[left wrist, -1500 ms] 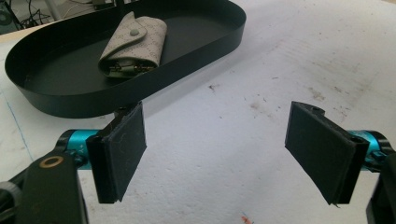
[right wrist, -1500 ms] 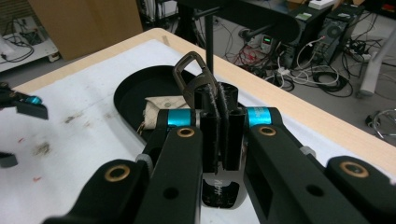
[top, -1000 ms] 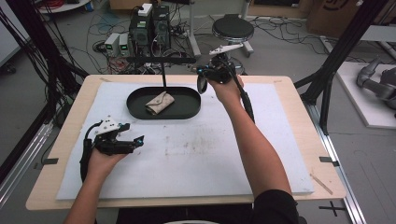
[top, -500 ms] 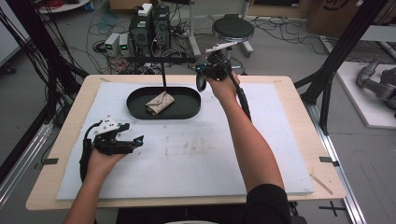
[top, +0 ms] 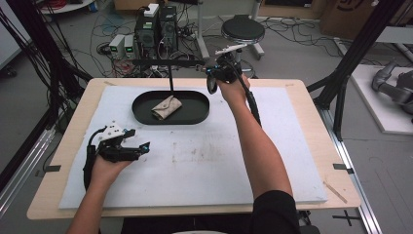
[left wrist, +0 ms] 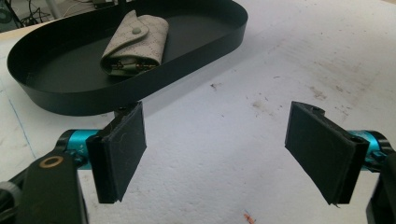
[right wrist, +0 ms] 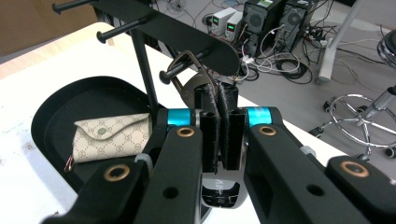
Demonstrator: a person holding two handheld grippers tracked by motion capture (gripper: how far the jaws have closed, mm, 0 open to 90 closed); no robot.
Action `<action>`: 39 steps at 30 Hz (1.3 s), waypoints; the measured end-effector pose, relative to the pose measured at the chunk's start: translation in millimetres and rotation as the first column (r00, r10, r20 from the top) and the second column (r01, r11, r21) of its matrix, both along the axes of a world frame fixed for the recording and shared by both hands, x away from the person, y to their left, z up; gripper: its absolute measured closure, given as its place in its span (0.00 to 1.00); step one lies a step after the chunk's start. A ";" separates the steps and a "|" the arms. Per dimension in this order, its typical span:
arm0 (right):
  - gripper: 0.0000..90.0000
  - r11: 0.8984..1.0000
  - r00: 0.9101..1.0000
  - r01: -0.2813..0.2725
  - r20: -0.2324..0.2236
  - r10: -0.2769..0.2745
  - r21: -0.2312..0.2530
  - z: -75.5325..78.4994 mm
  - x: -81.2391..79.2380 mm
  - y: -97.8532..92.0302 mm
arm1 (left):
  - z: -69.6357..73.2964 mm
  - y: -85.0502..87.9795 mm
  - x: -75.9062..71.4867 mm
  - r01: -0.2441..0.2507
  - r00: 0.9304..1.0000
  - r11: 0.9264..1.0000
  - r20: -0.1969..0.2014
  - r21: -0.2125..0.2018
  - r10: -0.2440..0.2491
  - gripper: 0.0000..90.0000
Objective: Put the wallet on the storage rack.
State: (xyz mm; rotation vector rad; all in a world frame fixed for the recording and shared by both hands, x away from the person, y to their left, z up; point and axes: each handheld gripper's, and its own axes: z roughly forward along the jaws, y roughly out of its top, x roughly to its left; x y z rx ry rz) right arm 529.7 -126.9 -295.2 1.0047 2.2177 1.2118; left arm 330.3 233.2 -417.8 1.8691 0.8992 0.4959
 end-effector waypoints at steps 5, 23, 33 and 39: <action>0.97 1.000 1.000 0.013 0.010 -0.013 -0.006 -1.2 0.6 1.6 | -0.3 0.8 0.3 0.000 1.000 1.000 -0.001 0.000 0.000 0.23; 0.50 0.998 0.999 0.007 0.048 -0.004 -0.064 0.8 -21.7 -15.9 | -3.1 -1.8 0.4 0.004 1.000 1.000 -0.011 0.017 -0.003 0.23; 0.40 0.993 0.998 -0.052 -0.035 0.049 -0.105 -5.1 -43.5 -45.5 | -2.5 -2.9 -0.5 0.010 1.000 1.000 -0.007 0.022 -0.010 0.23; 0.39 0.993 0.996 -0.088 -0.013 0.088 -0.080 -6.3 -61.7 -57.2 | -2.2 -2.3 -0.7 0.006 1.000 1.000 -0.008 0.018 -0.005 0.23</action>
